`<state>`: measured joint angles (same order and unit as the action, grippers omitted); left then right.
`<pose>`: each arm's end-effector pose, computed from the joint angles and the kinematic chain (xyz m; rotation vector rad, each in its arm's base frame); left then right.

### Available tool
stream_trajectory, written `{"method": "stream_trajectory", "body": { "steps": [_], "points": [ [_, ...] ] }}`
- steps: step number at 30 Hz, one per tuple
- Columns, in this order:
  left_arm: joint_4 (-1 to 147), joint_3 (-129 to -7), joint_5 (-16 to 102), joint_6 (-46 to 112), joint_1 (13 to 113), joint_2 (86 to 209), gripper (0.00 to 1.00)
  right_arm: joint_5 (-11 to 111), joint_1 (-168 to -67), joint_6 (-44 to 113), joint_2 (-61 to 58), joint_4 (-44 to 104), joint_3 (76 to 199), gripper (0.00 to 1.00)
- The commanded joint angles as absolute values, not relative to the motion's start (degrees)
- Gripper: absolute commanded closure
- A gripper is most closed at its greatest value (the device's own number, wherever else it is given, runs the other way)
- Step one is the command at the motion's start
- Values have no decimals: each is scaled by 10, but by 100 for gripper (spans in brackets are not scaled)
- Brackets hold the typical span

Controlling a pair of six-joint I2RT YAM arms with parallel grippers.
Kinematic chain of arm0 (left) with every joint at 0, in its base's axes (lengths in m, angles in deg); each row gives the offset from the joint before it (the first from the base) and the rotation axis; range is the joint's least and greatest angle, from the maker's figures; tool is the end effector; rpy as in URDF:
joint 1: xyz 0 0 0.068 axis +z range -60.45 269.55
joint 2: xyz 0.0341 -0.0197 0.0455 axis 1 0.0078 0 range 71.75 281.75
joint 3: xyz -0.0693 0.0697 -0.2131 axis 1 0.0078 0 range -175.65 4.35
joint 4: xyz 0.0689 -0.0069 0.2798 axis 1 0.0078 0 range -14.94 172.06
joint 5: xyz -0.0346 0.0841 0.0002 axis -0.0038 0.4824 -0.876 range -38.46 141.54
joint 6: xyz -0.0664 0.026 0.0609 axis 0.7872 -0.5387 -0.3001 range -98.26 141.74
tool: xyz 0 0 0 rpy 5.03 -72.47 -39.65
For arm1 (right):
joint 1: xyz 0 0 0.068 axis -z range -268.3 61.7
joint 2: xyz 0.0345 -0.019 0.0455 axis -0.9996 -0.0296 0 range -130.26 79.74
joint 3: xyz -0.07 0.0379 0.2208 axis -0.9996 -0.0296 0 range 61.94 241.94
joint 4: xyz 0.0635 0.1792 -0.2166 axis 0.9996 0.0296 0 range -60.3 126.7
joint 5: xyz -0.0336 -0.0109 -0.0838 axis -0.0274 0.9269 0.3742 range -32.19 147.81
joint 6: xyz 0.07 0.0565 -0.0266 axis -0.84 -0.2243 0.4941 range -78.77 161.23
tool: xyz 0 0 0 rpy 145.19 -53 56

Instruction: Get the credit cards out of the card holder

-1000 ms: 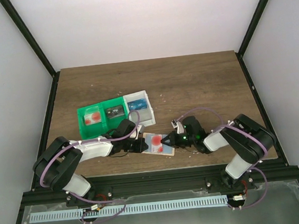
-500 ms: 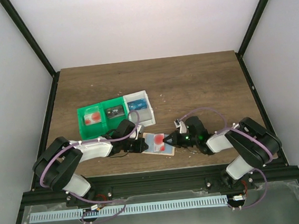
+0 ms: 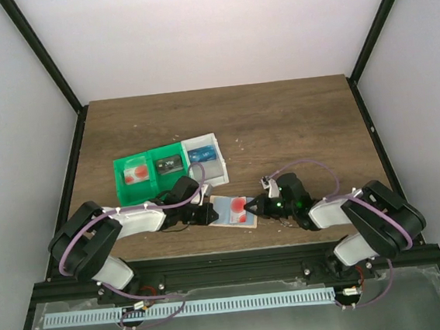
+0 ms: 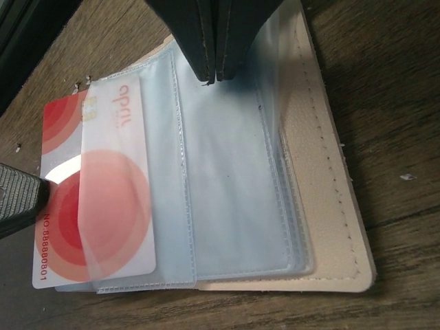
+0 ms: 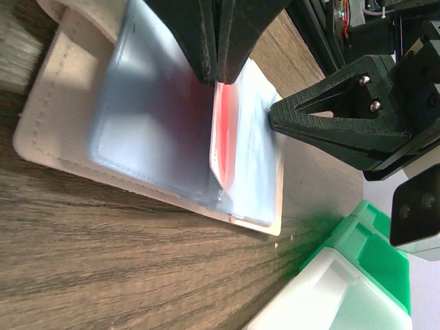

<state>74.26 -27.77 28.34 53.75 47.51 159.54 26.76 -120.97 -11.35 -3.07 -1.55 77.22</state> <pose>0.2023 -0.2271 0.0217 0.4152 2.7021 -0.9672 0.2037 0.1825 0.0198 0.0844 2.4804 1.3451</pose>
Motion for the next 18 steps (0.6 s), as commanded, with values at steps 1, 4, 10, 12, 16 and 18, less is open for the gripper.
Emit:
{"method": "stream_trajectory", "body": {
  "steps": [1, 4, 10, 12, 16, 18],
  "points": [
    [766, -259, 291, 541, 472, 1612, 100, 282, -1200, -106, -10, 8, 763, 100],
    [767, -259, 291, 542, 472, 1610, 100, 288, -1199, -106, 7, 20, 758, 99],
    [770, -261, 290, 543, 473, 1602, 100, 327, -1197, -99, 69, 77, 758, 100],
    [770, -262, 289, 545, 472, 1597, 100, 346, -1198, -98, 95, 99, 758, 100],
    [773, -267, 290, 548, 472, 1576, 100, 374, -1198, -103, 156, 147, 760, 100],
    [779, -275, 291, 550, 472, 1568, 100, 383, -1198, -110, 186, 163, 761, 99]
  ]
}}
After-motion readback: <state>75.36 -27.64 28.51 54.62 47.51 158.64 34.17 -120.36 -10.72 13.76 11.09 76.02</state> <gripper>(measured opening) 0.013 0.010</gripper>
